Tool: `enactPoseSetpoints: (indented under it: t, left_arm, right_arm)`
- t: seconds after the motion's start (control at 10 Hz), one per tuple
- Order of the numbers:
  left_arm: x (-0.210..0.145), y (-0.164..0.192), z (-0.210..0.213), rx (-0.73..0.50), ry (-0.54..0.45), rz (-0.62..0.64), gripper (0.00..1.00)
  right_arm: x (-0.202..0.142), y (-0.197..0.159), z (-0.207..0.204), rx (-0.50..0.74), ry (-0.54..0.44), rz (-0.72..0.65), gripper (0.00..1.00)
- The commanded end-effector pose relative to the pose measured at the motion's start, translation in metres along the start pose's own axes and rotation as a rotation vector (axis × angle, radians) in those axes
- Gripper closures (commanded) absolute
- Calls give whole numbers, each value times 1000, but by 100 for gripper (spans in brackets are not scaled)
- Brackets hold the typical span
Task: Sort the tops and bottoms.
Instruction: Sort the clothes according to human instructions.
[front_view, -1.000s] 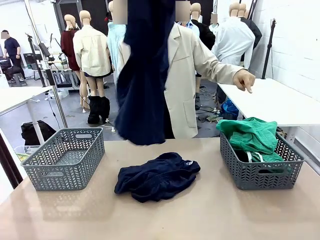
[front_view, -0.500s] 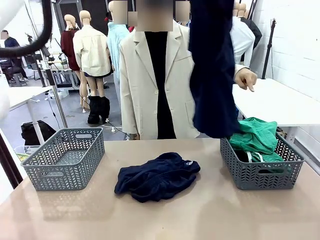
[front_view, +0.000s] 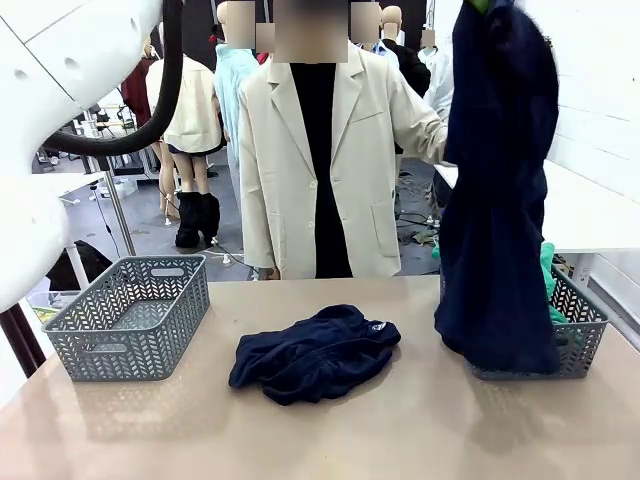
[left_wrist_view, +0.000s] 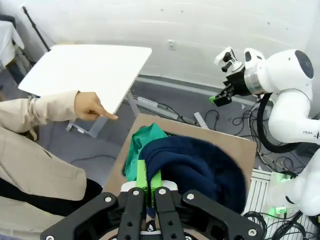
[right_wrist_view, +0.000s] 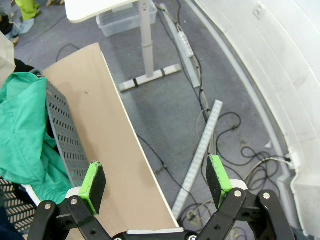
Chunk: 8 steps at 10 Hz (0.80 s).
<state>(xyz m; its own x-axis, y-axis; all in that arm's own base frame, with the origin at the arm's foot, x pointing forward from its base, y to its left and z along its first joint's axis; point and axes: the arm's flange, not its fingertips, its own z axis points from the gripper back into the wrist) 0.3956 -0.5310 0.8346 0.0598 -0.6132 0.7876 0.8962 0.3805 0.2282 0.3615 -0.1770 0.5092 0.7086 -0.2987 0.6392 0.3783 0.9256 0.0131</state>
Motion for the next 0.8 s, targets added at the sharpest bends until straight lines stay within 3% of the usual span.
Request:
enactPoseSetpoints:
  t: [0.0,0.7]
  left_arm:
    - [18,-12,23,85,-82,-9,100]
    - [17,-12,22,59,-74,-27,100]
  right_arm:
    - [-1,1,-1,2,3,-15,0]
    - [-1,1,-1,2,3,-15,0]
